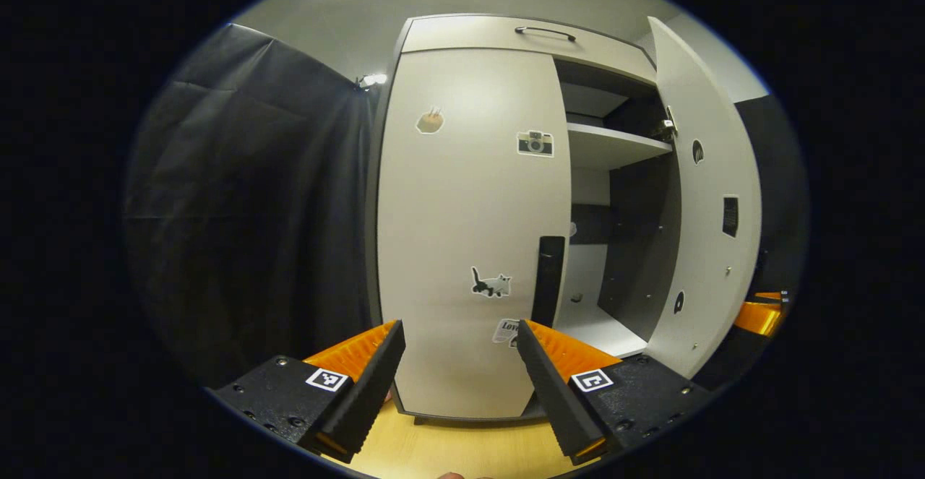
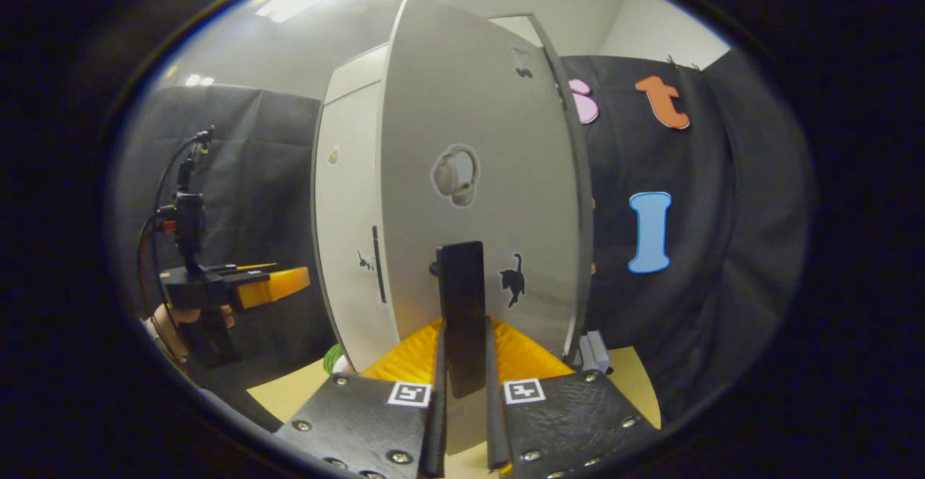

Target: Open the right door of the double-door shoe cabinet with the right hand, and open the left door with the left hand.

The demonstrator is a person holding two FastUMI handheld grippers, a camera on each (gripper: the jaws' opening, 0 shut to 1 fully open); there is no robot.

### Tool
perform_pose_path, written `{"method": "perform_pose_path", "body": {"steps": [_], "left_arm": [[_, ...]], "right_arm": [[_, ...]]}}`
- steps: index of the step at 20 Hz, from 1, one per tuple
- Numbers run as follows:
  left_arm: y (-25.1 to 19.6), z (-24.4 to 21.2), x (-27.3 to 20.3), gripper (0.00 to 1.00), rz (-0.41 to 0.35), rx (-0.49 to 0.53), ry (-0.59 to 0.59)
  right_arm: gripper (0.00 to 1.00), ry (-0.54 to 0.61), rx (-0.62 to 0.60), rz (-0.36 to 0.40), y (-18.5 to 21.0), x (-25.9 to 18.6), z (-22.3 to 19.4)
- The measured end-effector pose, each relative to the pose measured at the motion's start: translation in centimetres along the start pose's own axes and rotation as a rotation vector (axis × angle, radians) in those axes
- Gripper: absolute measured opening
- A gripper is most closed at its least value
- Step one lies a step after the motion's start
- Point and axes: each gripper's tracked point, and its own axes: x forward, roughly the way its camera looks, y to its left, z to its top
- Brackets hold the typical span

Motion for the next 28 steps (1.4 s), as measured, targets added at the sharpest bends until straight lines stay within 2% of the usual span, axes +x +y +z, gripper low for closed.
{"method": "perform_pose_path", "body": {"steps": [2, 3, 4, 7, 10, 13, 18, 25, 28], "left_arm": [[-1.5, -0.4, 0.7, 0.96, -0.028, 0.006, 0.010], [-2.2, -0.5, 0.9, 0.96, -0.042, 0.008, 0.012], [-2.8, -0.5, 1.1, 0.96, -0.053, 0.010, 0.011], [-4.4, -0.7, 1.8, 0.97, -0.076, 0.013, 0.012], [-5.5, -0.9, 2.6, 0.96, -0.092, 0.023, 0.016], [-6.4, -0.7, 3.6, 0.97, -0.104, 0.037, 0.011], [-7.5, -0.4, 5.8, 0.96, -0.119, 0.056, 0.008], [-8.4, -1.0, 9.9, 0.93, -0.115, 0.063, 0.019], [-8.4, -1.1, 11.4, 0.82, -0.102, 0.065, 0.020]], "right_arm": [[0.22, 0.001, -0.009, -0.008, -0.7, -0.7, 0.0], [0.04, -0.004, -0.010, -0.030, -1.5, -0.5, 0.0], [0.08, 0.000, -0.033, -0.040, -2.3, -1.4, 0.1], [0.08, -0.002, -0.068, -0.119, -5.7, -3.0, 0.2], [0.08, -0.019, -0.049, -0.190, -9.2, -4.1, 0.4], [0.08, -0.032, 0.034, -0.115, -8.8, -4.4, 0.5], [0.08, -0.035, 0.028, -0.136, -9.9, -4.9, 0.5], [0.08, -0.087, 0.036, -0.262, -12.1, -8.5, 2.5], [0.07, -0.099, 0.030, -0.315, -13.3, -10.0, 3.2]]}}
